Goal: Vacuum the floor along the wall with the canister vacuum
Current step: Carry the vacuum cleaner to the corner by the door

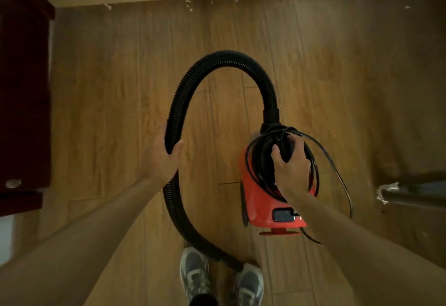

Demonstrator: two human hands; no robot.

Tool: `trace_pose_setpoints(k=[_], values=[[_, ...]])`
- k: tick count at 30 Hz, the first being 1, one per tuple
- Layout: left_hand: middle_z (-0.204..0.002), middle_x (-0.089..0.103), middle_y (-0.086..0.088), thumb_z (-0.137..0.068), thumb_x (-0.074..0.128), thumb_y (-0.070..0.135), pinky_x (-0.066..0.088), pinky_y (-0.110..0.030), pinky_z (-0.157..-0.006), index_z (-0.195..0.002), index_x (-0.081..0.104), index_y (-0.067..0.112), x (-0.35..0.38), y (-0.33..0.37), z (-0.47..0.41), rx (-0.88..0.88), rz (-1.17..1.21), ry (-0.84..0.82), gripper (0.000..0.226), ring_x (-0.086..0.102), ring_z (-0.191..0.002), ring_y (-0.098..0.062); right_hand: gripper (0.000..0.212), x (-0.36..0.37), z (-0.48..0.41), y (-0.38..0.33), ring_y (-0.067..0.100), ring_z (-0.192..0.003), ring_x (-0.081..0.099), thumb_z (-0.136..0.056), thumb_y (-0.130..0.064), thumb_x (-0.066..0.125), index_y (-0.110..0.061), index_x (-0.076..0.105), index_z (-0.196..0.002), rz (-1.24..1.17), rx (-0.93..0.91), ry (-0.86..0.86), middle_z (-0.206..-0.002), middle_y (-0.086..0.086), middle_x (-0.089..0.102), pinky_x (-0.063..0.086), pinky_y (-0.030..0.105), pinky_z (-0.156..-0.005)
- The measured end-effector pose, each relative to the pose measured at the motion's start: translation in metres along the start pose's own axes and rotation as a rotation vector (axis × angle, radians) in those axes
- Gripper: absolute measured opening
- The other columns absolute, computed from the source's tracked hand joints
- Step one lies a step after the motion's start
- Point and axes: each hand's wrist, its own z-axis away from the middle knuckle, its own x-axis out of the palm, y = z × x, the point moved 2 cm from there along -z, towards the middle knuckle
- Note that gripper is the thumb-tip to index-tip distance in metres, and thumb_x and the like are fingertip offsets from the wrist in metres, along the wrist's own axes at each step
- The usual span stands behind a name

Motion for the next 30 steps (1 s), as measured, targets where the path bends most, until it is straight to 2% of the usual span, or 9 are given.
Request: trace_pose_setpoints(k=[2, 4, 7, 9, 12, 16, 21, 28, 30], values=[[-0.128, 0.046, 0.018, -0.103, 0.051, 0.024, 0.037, -0.005, -0.085, -0.151, 0.029, 0.03, 0.015, -0.01, -0.01, -0.024, -0.019, -0.017, 0.053, 0.047, -0.107, 0.005, 0.035, 0.009, -0.011, 0.019, -0.003, -0.073, 0.06, -0.098, -0.03, 0.055, -0.022, 0.046, -0.131, -0.004, -0.006, 0.016, -0.088, -0.024, 0.057, 0.052, 0.021, -0.067], [-0.131, 0.047, 0.017, -0.102, 0.052, 0.026, 0.04, -0.015, -0.091, -0.153, 0.029, 0.026, 0.026, -0.017, -0.019, -0.004, -0.048, -0.026, 0.056, 0.05, -0.109, 0.001, 0.036, 0.017, -0.018, 0.034, 0.006, -0.072, 0.062, -0.098, -0.031, 0.055, -0.023, 0.045, -0.131, -0.001, -0.007, 0.012, -0.089, -0.02, 0.059, 0.054, 0.03, -0.069], [-0.134, 0.05, 0.013, -0.102, 0.053, 0.028, 0.043, -0.023, -0.098, -0.152, 0.032, 0.023, 0.038, -0.026, -0.033, 0.01, -0.061, -0.049, 0.055, 0.051, -0.113, -0.004, 0.037, 0.024, -0.027, 0.049, 0.013, -0.068, 0.059, -0.099, -0.03, 0.053, -0.022, 0.044, -0.133, 0.004, -0.008, 0.003, -0.085, -0.023, 0.055, 0.05, 0.024, -0.062], [-0.128, 0.054, 0.008, -0.101, 0.055, 0.027, 0.045, -0.026, -0.095, -0.149, 0.035, 0.021, 0.043, -0.03, -0.039, 0.006, -0.081, -0.048, 0.052, 0.054, -0.108, -0.009, 0.036, 0.028, -0.033, 0.056, 0.024, -0.072, 0.062, -0.099, -0.03, 0.053, -0.022, 0.044, -0.133, 0.005, 0.003, 0.001, -0.078, -0.022, 0.054, 0.052, 0.028, -0.062], [-0.12, 0.056, 0.007, -0.101, 0.055, 0.023, 0.046, -0.025, -0.085, -0.15, 0.034, 0.018, 0.053, -0.032, -0.045, 0.001, -0.112, -0.037, 0.054, 0.056, -0.098, -0.011, 0.036, 0.034, -0.04, 0.065, 0.032, -0.074, 0.065, -0.098, -0.032, 0.053, -0.023, 0.044, -0.132, 0.008, 0.021, -0.002, -0.074, -0.012, 0.058, 0.056, 0.046, -0.065], [-0.116, 0.056, 0.004, -0.101, 0.055, 0.022, 0.043, -0.023, -0.08, -0.153, 0.03, 0.018, 0.069, -0.038, -0.053, -0.032, -0.157, 0.002, 0.057, 0.055, -0.092, -0.011, 0.036, 0.04, -0.046, 0.076, 0.036, -0.066, 0.064, -0.099, -0.031, 0.052, -0.021, 0.043, -0.132, 0.006, 0.014, 0.01, -0.077, 0.004, 0.064, 0.053, 0.045, -0.058], [-0.122, 0.058, -0.001, -0.102, 0.052, 0.02, 0.042, -0.027, -0.082, -0.152, 0.03, 0.022, 0.081, -0.052, -0.059, -0.16, -0.163, 0.064, 0.054, 0.054, -0.097, -0.015, 0.037, 0.045, -0.042, 0.081, 0.043, -0.085, 0.062, -0.1, -0.027, 0.052, -0.019, 0.043, -0.135, -0.028, -0.029, -0.037, -0.096, 0.023, 0.066, 0.051, 0.048, -0.071], [-0.139, 0.052, -0.006, -0.103, 0.048, 0.013, 0.041, -0.027, -0.092, -0.156, 0.021, 0.022, 0.076, -0.059, -0.061, -0.211, -0.163, 0.017, 0.06, 0.055, -0.115, -0.022, 0.042, 0.05, -0.04, 0.082, 0.038, -0.088, 0.064, -0.102, -0.029, 0.048, -0.019, 0.036, -0.14, 0.001, -0.014, -0.092, -0.092, 0.011, 0.065, 0.054, 0.045, -0.075], [-0.14, 0.049, -0.006, -0.102, 0.048, 0.012, 0.04, -0.028, -0.095, -0.157, 0.017, 0.02, 0.073, -0.053, -0.059, -0.226, -0.154, -0.007, 0.063, 0.053, -0.114, -0.019, 0.044, 0.048, -0.041, 0.082, 0.032, -0.093, 0.065, -0.101, -0.028, 0.049, -0.018, 0.034, -0.142, 0.07, -0.004, -0.113, -0.1, 0.008, 0.064, 0.053, 0.041, -0.078]])
